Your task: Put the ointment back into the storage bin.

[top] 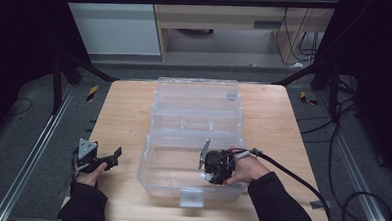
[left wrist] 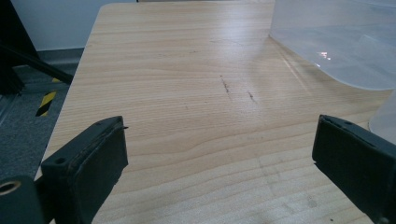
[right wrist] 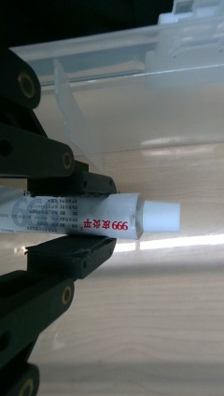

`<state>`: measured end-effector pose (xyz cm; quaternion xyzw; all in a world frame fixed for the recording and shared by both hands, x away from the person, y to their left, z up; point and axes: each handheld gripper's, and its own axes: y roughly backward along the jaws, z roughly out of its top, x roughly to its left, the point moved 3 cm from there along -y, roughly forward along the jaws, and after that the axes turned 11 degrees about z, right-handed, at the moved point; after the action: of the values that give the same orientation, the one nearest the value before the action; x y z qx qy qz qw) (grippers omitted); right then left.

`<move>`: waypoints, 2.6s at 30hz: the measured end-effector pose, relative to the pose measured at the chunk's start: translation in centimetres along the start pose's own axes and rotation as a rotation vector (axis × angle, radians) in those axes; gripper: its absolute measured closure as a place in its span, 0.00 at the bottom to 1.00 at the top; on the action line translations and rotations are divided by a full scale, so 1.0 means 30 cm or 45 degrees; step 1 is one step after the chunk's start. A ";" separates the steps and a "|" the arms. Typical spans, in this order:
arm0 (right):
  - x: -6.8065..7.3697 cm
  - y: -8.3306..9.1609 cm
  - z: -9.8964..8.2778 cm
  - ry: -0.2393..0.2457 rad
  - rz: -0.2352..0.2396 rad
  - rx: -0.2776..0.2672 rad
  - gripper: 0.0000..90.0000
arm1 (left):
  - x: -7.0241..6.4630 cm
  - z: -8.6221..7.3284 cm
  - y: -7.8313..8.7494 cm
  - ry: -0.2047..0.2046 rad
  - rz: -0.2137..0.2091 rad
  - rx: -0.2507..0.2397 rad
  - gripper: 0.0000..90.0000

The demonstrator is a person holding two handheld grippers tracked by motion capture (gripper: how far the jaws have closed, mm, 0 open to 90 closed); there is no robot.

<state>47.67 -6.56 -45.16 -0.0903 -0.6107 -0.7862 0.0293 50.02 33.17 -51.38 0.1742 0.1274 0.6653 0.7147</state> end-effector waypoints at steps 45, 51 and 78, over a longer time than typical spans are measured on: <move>-0.021 0.119 -0.057 -0.134 -0.118 -0.299 0.57 | 0.001 0.000 -0.001 0.005 0.000 -0.002 0.03; -0.010 0.185 -0.093 -0.166 -0.212 -0.490 0.45 | 0.001 0.000 0.000 0.001 0.000 0.000 0.03; -0.009 0.266 -0.442 -0.632 -0.589 -1.057 0.19 | 0.001 0.000 -0.001 0.006 0.001 -0.001 0.03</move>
<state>47.78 -21.40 -40.75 -0.1407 -0.2409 -0.9025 -0.3281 50.04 33.20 -51.39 0.1726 0.1287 0.6658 0.7144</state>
